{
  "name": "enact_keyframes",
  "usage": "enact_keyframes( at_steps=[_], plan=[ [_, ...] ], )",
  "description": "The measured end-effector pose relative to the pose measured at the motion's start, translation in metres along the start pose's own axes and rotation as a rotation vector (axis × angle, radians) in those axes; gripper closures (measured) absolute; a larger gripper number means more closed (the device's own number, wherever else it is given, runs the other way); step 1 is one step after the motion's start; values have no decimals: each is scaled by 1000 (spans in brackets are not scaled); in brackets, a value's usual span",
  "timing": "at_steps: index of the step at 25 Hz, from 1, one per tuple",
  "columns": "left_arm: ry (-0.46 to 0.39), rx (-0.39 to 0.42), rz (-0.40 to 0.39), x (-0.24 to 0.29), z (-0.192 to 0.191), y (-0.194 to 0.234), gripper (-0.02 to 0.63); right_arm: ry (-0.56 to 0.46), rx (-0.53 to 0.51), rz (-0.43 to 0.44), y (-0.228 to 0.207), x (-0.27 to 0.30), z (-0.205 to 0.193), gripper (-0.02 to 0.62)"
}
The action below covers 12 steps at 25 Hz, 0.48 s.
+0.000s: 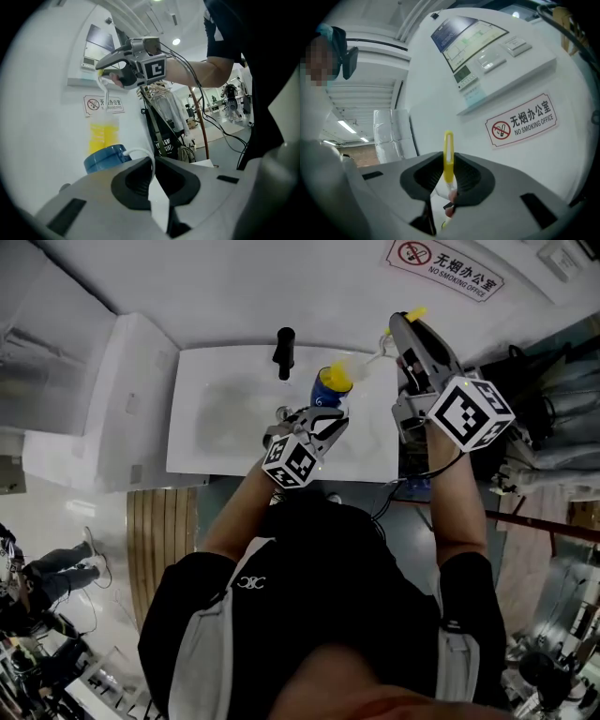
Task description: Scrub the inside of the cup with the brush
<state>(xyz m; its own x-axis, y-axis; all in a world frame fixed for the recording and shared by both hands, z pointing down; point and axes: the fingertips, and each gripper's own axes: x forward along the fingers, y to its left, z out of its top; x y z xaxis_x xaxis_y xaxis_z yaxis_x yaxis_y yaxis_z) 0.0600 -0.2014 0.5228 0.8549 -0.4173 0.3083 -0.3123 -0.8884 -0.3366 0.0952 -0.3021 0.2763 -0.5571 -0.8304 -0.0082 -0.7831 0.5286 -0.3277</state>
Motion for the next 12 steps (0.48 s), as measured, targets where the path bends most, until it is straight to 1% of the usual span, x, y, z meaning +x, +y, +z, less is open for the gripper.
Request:
enact_keyframes(
  at_steps=[6,9,12],
  plan=[
    [3,42,2,-8,1,-2,572,122,91,26,-3,21,-38,525],
    [5,49,-4,-11,1,-2,572,169,107,42,4,33,-54,525],
    [8,53,-14,-12,-1,-5,572,181,97,40,8,43,-58,525]
  ],
)
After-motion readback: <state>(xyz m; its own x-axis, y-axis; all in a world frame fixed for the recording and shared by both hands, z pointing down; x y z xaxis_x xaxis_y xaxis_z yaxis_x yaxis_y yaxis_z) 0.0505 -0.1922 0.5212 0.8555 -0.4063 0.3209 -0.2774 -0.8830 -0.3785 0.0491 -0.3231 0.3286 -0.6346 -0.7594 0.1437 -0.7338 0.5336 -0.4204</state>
